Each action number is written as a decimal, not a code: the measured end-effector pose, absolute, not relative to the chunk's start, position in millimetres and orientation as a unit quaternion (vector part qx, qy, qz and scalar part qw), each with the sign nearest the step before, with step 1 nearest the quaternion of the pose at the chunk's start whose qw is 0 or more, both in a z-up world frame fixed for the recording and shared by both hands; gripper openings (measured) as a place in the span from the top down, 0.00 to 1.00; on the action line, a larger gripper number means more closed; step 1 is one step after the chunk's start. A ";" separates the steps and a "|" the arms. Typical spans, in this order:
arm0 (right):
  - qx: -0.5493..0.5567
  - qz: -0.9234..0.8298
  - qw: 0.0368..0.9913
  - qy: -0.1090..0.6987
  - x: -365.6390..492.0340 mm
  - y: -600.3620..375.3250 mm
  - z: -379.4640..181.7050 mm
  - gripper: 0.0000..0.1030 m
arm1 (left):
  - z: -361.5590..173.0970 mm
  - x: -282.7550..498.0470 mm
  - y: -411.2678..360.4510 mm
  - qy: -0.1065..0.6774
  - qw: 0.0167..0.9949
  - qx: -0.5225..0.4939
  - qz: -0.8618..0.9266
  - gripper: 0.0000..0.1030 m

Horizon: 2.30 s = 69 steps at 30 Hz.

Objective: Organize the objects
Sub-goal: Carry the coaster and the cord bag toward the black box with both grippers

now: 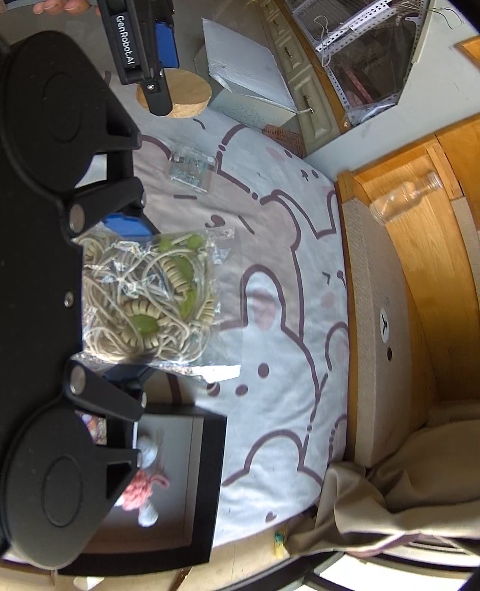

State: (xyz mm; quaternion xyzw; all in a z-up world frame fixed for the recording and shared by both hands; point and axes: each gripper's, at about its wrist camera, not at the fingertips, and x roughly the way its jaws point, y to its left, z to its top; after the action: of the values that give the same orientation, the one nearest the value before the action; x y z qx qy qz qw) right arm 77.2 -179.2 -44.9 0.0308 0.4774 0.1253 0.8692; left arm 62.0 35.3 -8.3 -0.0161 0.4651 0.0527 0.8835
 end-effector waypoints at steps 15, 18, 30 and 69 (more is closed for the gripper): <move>0.019 0.085 0.886 0.456 42.1 -227.0 -26.4 0.35 | 8.5 46.5 -17.1 0.446 0.895 0.014 0.006 0.35; 0.018 0.079 0.889 0.450 37.5 -232.8 -23.2 0.35 | 10.4 44.4 -21.5 0.443 0.896 0.013 0.005 0.35; 0.023 0.076 0.896 0.437 30.3 -242.3 -13.4 0.35 | 16.2 40.0 -21.7 0.437 0.899 -0.002 0.014 0.35; 0.035 -0.039 0.905 0.423 12.1 -351.8 -15.2 0.36 | 11.6 60.3 -134.9 0.430 0.897 -0.007 -0.103 0.35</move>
State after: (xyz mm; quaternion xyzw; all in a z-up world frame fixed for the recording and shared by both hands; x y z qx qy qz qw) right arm 12.1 -351.8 -15.2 0.0354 0.4230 -0.0393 0.9046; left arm 60.3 -134.9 11.6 -0.0072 0.4296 -0.1030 0.8971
